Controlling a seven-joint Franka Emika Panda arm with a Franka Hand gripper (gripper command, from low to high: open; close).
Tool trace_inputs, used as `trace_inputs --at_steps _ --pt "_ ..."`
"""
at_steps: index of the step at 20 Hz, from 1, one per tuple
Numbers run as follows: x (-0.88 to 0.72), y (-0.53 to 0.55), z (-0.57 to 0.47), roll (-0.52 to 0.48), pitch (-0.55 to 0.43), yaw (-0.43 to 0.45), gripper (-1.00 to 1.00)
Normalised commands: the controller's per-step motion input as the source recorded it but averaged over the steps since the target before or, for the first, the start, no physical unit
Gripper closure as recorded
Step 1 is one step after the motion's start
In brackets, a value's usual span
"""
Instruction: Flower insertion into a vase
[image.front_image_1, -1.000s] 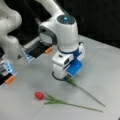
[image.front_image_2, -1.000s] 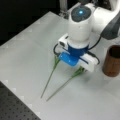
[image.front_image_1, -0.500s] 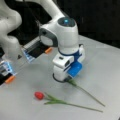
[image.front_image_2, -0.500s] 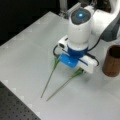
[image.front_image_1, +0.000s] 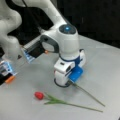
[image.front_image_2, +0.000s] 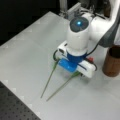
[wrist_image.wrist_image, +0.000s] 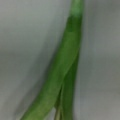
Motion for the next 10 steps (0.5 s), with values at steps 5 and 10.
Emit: trace_inputs --at_steps 5,10 --pt "0.17 -0.01 -0.15 -0.12 -0.036 0.041 -1.0" --pt "0.17 0.01 -0.11 -0.135 -0.03 0.064 -1.0"
